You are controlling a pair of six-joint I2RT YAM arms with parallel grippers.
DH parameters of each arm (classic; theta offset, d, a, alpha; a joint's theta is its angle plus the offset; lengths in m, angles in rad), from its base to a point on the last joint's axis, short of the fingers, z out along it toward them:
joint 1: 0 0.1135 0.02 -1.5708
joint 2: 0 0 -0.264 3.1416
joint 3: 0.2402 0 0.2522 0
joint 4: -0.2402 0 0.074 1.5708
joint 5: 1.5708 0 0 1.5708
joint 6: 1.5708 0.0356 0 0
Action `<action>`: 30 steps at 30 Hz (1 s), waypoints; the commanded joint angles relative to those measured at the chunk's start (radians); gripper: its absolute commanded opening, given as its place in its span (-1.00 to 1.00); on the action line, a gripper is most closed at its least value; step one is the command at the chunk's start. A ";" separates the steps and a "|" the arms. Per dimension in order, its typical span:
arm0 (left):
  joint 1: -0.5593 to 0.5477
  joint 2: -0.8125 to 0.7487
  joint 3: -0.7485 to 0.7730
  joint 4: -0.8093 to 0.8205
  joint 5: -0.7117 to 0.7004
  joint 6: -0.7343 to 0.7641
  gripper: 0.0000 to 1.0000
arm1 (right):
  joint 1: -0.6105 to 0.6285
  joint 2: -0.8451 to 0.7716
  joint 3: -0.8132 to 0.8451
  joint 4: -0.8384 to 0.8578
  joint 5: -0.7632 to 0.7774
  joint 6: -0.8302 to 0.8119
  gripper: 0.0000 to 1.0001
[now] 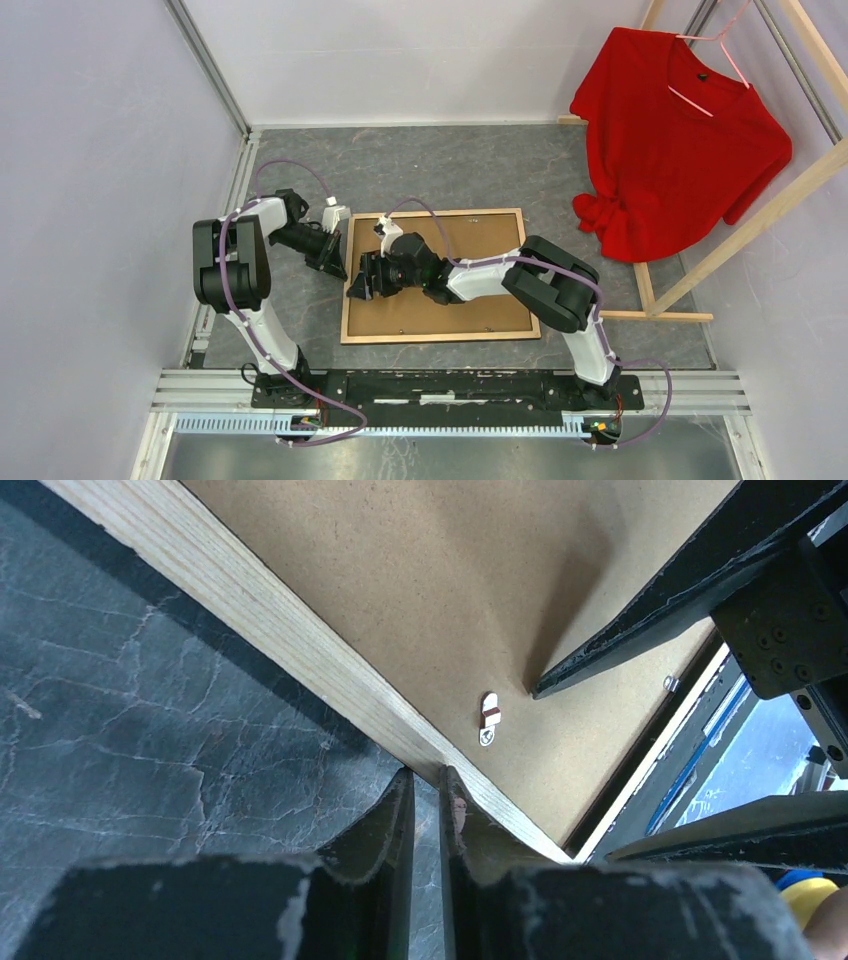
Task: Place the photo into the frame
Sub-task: Install the photo frame at the center of the board.
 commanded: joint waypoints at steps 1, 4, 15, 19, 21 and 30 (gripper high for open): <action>-0.006 -0.003 0.010 0.077 -0.058 0.002 -0.64 | 0.003 0.023 0.053 0.003 0.022 -0.015 0.49; -0.007 -0.005 0.007 0.078 -0.064 0.005 -0.64 | 0.003 0.038 0.065 0.003 0.019 -0.011 0.49; -0.007 -0.009 0.002 0.078 -0.073 0.008 -0.66 | 0.003 0.075 0.099 0.006 0.008 0.008 0.48; -0.006 -0.018 -0.001 0.079 -0.074 0.011 -0.67 | 0.004 0.078 0.103 0.004 0.012 0.007 0.48; -0.007 -0.021 -0.002 0.078 -0.078 0.013 -0.68 | 0.003 0.082 0.106 0.006 0.012 0.008 0.49; -0.006 -0.030 -0.007 0.079 -0.080 0.025 -0.69 | 0.003 0.110 0.129 0.018 -0.013 0.023 0.48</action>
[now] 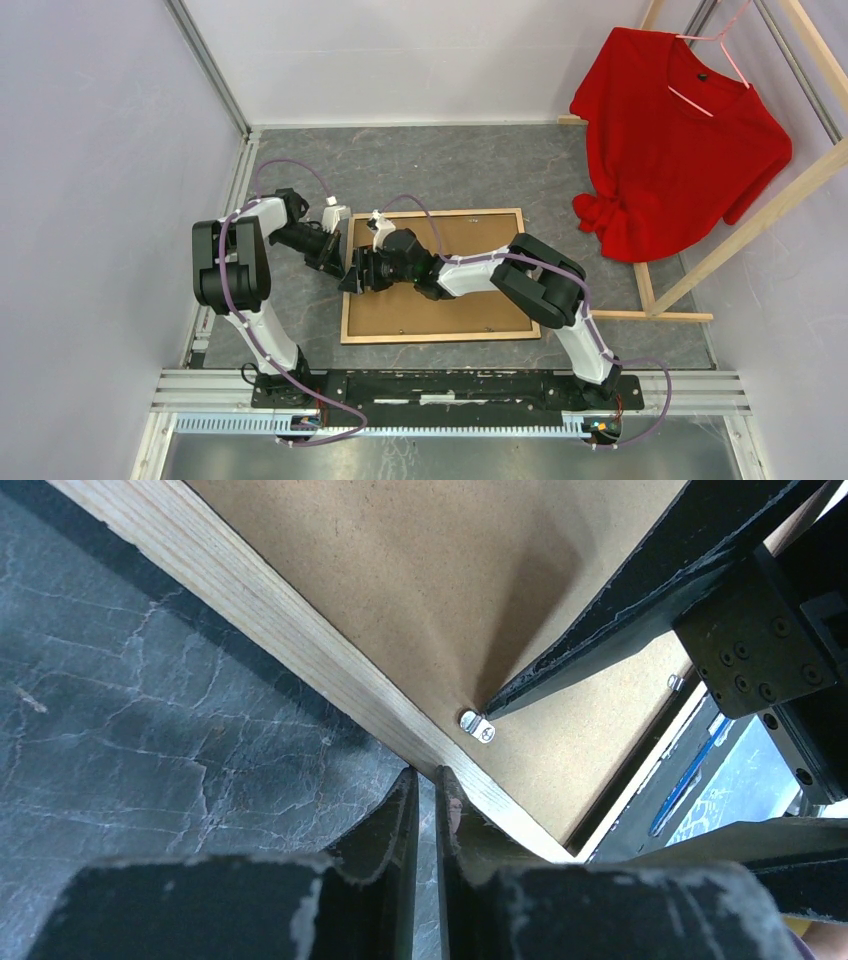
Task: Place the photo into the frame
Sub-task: Install the photo frame at the center of the board.
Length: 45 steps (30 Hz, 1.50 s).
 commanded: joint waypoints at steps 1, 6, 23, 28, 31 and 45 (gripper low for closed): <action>-0.004 -0.021 -0.007 0.078 -0.060 0.031 -0.70 | 0.003 0.033 0.033 0.009 -0.011 0.006 0.48; -0.004 -0.021 -0.007 0.079 -0.056 0.030 -0.69 | 0.004 0.043 0.040 0.016 -0.033 0.012 0.45; -0.004 -0.018 -0.006 0.078 -0.058 0.031 -0.71 | -0.027 0.025 0.051 0.003 -0.068 -0.017 0.43; -0.004 -0.023 -0.003 0.078 -0.064 0.027 -0.70 | -0.073 -0.051 0.037 -0.023 -0.026 -0.070 0.53; -0.004 -0.027 -0.003 0.076 -0.062 0.026 -0.70 | -0.084 -0.097 0.014 -0.047 0.000 -0.105 0.55; -0.005 -0.034 -0.012 0.077 -0.064 0.027 -0.71 | 0.021 -0.083 -0.096 0.033 -0.039 -0.046 0.52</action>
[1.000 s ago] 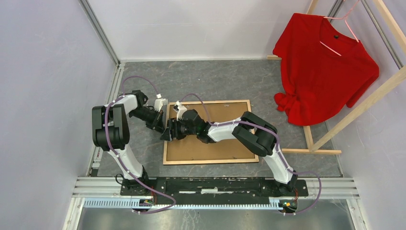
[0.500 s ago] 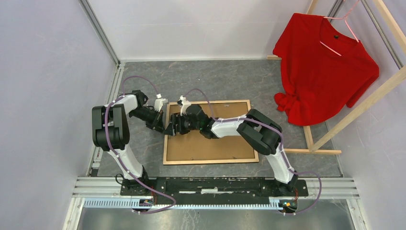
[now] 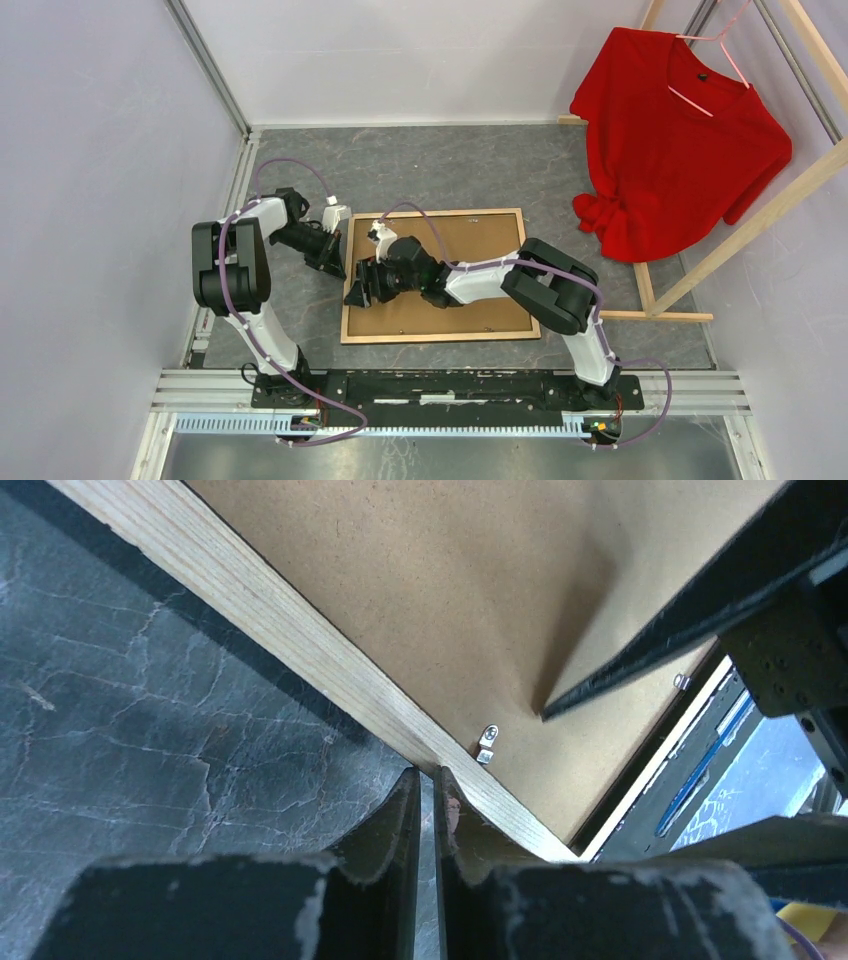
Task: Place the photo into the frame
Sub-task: Install the photo frame at the center of the board.
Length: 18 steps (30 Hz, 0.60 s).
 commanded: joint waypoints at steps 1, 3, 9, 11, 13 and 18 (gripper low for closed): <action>-0.003 -0.024 -0.011 0.074 -0.061 0.028 -0.71 | 0.019 0.005 0.008 0.050 -0.013 0.017 0.52; -0.004 -0.024 -0.011 0.073 -0.059 0.028 -0.71 | 0.026 0.020 0.027 0.046 -0.013 0.020 0.52; -0.003 -0.029 -0.015 0.074 -0.055 0.028 -0.71 | 0.029 0.071 0.105 0.029 -0.001 0.026 0.51; -0.003 -0.032 -0.019 0.074 -0.058 0.031 -0.71 | 0.028 0.089 0.130 0.023 0.000 0.028 0.50; -0.003 -0.033 -0.018 0.064 -0.056 0.040 -0.71 | 0.027 0.104 0.151 0.015 0.003 0.029 0.50; -0.003 -0.041 -0.026 0.056 -0.060 0.056 -0.71 | 0.024 0.116 0.167 0.004 0.016 0.025 0.49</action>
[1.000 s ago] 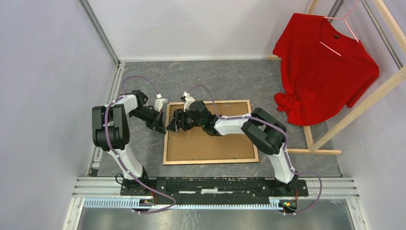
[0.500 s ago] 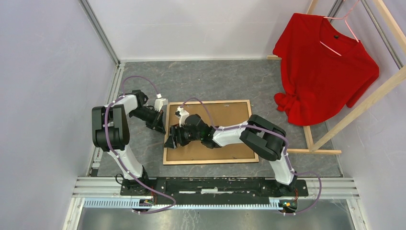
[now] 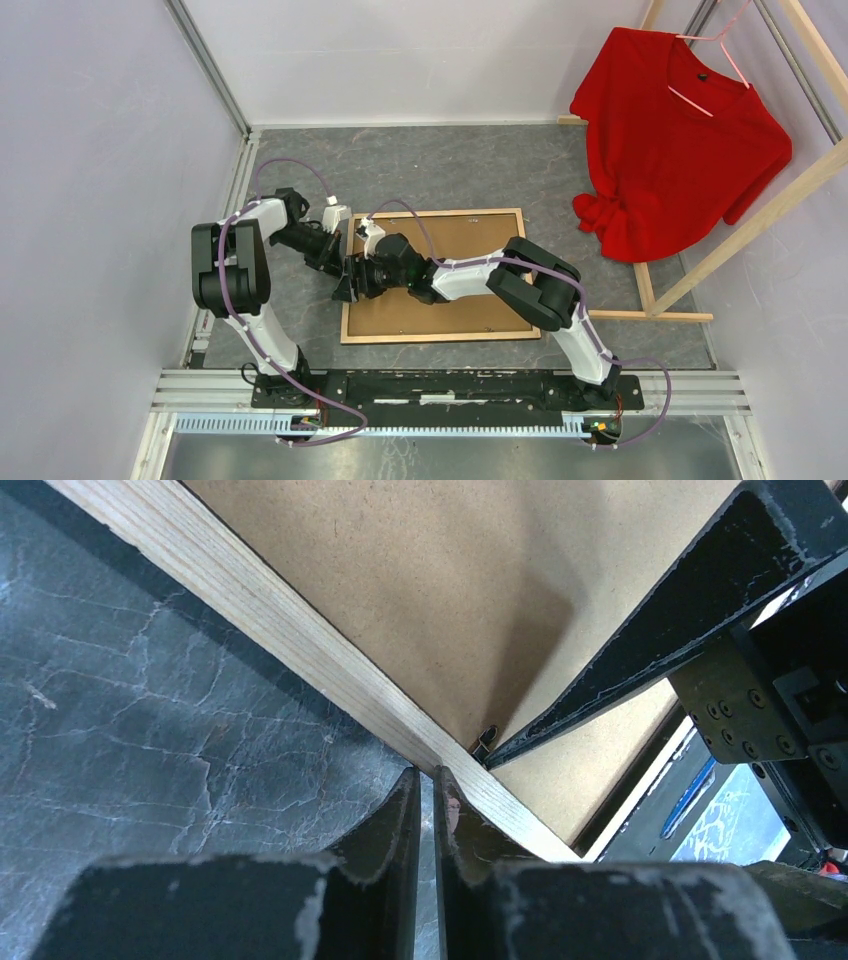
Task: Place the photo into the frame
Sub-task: Install the photo frame at the center of the board, then adjust the photo frame at the center of the board.
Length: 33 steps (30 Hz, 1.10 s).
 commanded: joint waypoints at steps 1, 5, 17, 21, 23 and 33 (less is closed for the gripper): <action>-0.003 -0.030 -0.019 0.046 -0.057 0.057 -0.71 | -0.004 0.017 0.041 -0.002 0.023 -0.005 0.49; -0.002 -0.032 -0.022 0.046 -0.061 0.060 -0.70 | -0.008 0.021 0.044 -0.008 0.026 -0.015 0.49; -0.002 -0.138 -0.055 0.015 -0.210 0.199 -0.40 | -0.135 -0.354 -0.133 -0.097 0.049 -0.090 0.93; -0.009 -0.192 -0.130 0.049 -0.234 0.231 -0.38 | -0.309 -0.550 -0.252 -0.272 0.178 -0.126 0.96; -0.034 -0.225 -0.170 0.058 -0.242 0.240 -0.38 | -0.427 -0.626 -0.317 -0.353 0.245 -0.138 0.96; -0.203 -0.338 -0.315 0.111 -0.272 0.234 -0.37 | -0.796 -0.740 -0.563 -0.342 0.355 -0.166 0.96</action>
